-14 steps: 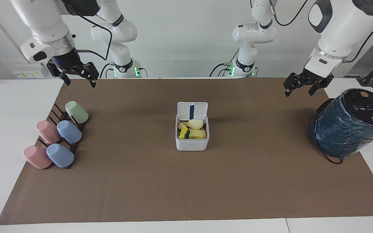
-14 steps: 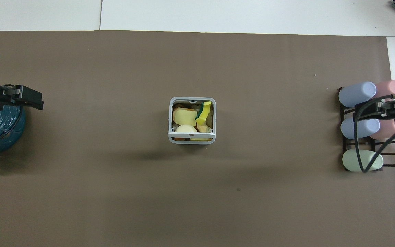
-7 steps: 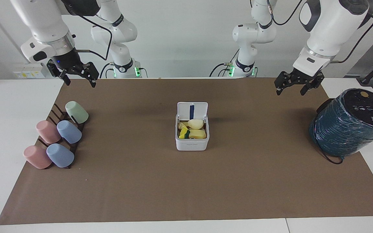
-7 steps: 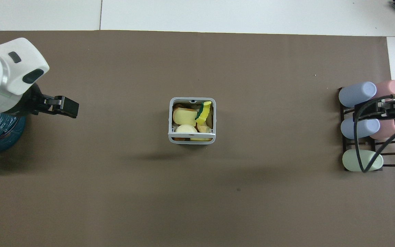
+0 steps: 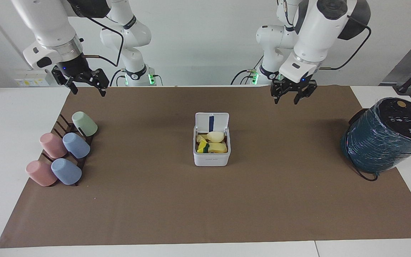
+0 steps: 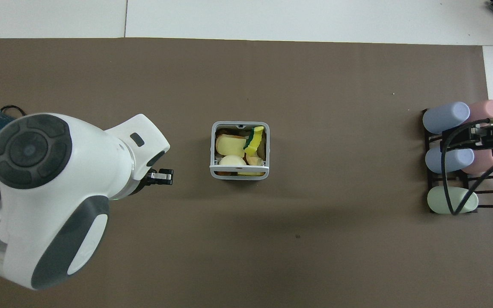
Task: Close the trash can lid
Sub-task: 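Push the raised white lid down over the bin with the left gripper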
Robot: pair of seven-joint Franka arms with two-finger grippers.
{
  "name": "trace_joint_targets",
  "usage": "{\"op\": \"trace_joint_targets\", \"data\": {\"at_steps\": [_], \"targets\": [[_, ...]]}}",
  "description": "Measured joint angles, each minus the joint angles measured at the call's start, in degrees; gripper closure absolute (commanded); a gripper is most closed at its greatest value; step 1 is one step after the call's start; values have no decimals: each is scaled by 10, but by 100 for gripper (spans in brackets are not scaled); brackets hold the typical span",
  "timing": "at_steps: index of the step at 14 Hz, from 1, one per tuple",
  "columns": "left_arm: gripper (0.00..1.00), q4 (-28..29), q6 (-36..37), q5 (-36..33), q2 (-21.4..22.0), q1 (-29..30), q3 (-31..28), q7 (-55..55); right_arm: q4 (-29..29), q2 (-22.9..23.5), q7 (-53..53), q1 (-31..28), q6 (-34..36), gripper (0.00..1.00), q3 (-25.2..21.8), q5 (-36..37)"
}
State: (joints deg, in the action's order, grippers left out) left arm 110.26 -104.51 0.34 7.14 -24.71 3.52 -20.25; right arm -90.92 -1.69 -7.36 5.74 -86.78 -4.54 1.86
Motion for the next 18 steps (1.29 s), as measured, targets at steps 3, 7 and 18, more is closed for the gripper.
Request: {"op": "trace_joint_targets", "data": {"at_steps": [3, 7, 18], "targets": [[75, 32, -48, 13, 17, -35, -1, -46, -2, 0, 0, -1, 0, 0, -1, 0], [81, 75, -156, 19, 18, -97, -1, -139, -4, 0, 0, -1, 0, 0, -1, 0], [91, 100, -414, 56, -64, -124, -10, -217, -4, 0, 0, -1, 0, 0, -1, 0]]}}
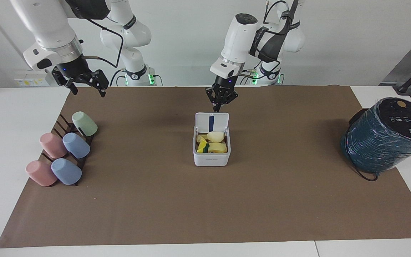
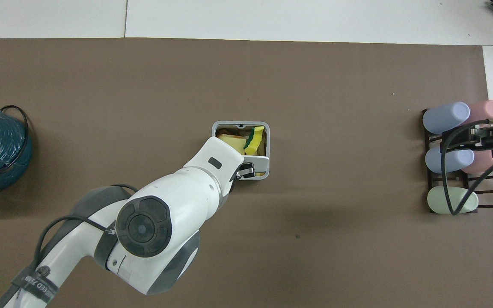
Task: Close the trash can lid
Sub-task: 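Push the raised white lid down over the bin with the left gripper, then press the white lid shut onto the bin with the left gripper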
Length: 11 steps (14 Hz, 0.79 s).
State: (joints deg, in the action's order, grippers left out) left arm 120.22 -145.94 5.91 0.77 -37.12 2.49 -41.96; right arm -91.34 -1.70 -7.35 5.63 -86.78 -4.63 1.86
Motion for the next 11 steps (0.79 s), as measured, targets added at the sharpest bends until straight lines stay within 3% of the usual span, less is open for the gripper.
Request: {"op": "trace_joint_targets", "data": {"at_steps": [5, 11], "targets": [[95, -15, -70, 20, -50, 8, -3, 0, 0, 0, 0, 0, 0, 0, 0, 0], [95, -41, -98, 21, -97, 16, -4, 0, -4, 0, 0, 0, 0, 0, 0, 0]]}}
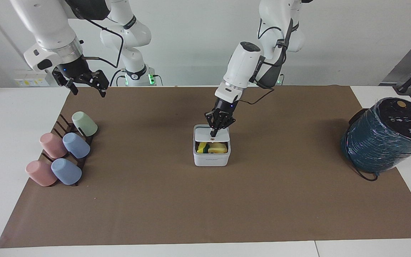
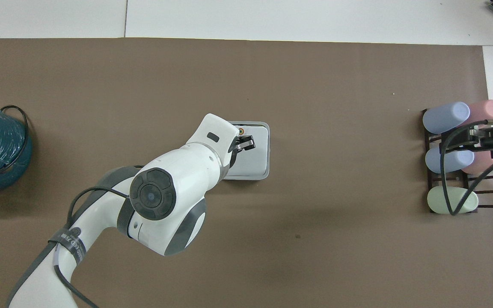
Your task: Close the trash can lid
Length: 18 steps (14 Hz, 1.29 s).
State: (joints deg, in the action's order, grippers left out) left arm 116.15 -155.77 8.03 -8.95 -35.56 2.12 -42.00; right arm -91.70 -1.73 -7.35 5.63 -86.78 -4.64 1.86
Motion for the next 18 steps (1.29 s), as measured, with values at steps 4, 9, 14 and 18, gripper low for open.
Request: {"op": "trace_joint_targets", "data": {"at_steps": [4, 9, 14, 18], "targets": [[95, -15, -26, 0, -43, 0, 1, 0, -1, -1, 0, 0, 0, 0, 0, 0], [95, -19, -30, 0, -51, 0, 1, 0, -1, -1, 0, 0, 0, 0, 0, 0], [90, -50, 23, 1, -55, 17, 0, -2, -1, -1, 0, 0, 0, 0, 0, 0], [90, -180, 232, 1, -54, 81, -2, 4, -2, -1, 0, 0, 0, 0, 0, 0]]}}
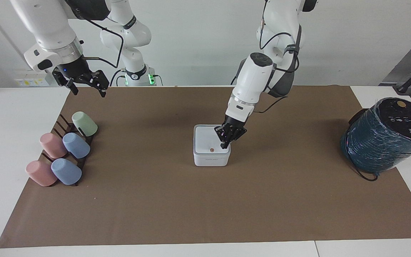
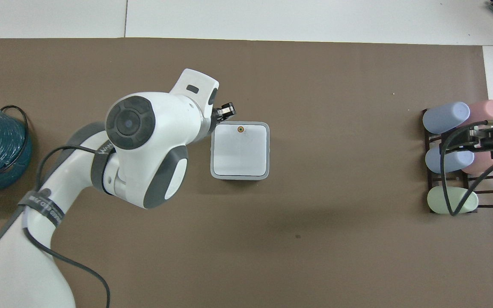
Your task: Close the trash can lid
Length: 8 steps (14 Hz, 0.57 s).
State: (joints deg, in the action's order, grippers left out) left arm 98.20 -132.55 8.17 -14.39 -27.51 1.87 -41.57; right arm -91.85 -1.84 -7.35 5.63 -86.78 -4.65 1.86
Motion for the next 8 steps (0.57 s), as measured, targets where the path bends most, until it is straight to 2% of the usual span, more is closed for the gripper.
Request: {"op": "trace_joint_targets", "data": {"at_steps": [3, 8], "targets": [[89, -64, 134, -1, 2, 62, -5, 64, 0, 0, 0, 0, 0, 0, 0, 0], [88, -74, 255, -1, 19, 204, -11, 273, 0, 0, 0, 0, 0, 0, 0, 0]]}}
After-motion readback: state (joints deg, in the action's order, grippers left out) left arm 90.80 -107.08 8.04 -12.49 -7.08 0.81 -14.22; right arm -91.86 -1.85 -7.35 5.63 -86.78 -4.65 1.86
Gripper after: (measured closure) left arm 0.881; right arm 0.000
